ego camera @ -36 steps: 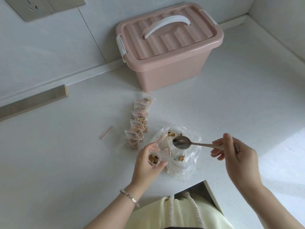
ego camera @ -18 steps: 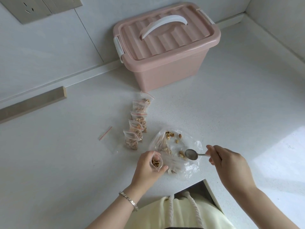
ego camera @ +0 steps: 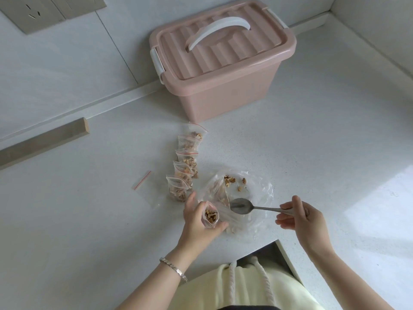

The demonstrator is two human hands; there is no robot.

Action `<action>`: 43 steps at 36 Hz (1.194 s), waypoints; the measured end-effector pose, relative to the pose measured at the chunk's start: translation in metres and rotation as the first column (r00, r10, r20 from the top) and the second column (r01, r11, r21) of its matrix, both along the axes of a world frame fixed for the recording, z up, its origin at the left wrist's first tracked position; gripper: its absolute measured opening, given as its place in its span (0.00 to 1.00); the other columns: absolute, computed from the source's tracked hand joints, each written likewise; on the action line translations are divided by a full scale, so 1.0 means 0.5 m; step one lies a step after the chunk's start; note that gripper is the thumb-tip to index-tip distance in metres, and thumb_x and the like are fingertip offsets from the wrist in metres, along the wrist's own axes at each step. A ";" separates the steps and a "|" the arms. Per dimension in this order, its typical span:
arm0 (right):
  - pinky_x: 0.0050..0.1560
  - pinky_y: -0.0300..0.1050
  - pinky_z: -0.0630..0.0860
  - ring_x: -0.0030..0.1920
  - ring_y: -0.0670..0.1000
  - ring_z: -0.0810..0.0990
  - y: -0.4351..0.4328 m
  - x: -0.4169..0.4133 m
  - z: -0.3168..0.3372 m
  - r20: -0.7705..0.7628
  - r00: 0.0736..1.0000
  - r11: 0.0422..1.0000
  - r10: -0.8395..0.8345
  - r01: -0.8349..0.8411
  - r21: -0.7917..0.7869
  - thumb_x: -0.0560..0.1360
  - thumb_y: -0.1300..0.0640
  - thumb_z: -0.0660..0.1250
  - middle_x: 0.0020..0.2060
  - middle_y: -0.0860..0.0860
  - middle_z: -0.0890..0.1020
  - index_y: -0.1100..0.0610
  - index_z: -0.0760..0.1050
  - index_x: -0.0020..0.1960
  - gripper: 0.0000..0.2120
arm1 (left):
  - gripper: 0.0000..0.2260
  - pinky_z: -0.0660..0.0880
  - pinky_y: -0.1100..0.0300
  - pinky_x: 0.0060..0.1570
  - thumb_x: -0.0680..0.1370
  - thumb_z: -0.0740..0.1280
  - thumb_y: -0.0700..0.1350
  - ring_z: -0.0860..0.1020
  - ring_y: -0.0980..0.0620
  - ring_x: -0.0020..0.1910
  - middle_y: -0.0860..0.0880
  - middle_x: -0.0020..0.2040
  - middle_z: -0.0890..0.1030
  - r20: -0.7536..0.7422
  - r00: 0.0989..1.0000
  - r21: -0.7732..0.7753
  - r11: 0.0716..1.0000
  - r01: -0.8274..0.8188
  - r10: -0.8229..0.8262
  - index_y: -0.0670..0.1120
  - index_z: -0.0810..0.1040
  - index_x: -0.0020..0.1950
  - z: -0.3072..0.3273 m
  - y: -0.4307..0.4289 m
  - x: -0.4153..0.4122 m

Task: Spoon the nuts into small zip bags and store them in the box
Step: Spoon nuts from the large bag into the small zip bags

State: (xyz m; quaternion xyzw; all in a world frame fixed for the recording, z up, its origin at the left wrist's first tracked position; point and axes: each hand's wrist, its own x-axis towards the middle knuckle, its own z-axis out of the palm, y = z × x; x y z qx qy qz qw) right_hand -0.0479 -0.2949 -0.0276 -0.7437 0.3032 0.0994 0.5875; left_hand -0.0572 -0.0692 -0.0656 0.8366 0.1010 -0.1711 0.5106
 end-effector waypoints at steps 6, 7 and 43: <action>0.35 0.42 0.79 0.30 0.48 0.81 0.011 -0.016 0.017 0.071 0.991 0.985 0.115 -0.104 -0.139 0.79 0.52 0.56 0.28 0.52 0.82 0.57 0.77 0.38 0.16 | 0.12 0.56 0.87 0.44 0.68 0.74 0.40 0.58 0.87 0.47 0.54 0.69 0.61 -0.045 0.995 -0.051 0.995 0.088 -0.090 0.45 0.72 0.45 -0.001 -0.001 0.007; 0.36 0.43 0.79 0.30 0.48 0.81 0.015 -0.018 0.016 0.061 0.992 0.987 0.112 -0.104 -0.124 0.79 0.53 0.56 0.28 0.53 0.82 0.57 0.77 0.39 0.16 | 0.13 0.56 0.87 0.45 0.68 0.74 0.40 0.58 0.85 0.51 0.55 0.67 0.62 -0.044 0.995 -0.052 0.994 0.092 -0.094 0.44 0.72 0.46 -0.006 0.000 0.007; 0.32 0.40 0.80 0.31 0.54 0.83 -0.040 0.003 0.022 0.011 0.994 0.963 -0.107 0.101 0.251 0.80 0.50 0.53 0.29 0.58 0.82 0.64 0.76 0.42 0.21 | 0.15 0.65 0.75 0.51 0.65 0.77 0.43 0.74 0.58 0.50 0.53 0.47 0.75 0.286 0.958 0.104 0.992 -0.068 0.036 0.48 0.74 0.46 0.000 0.013 0.009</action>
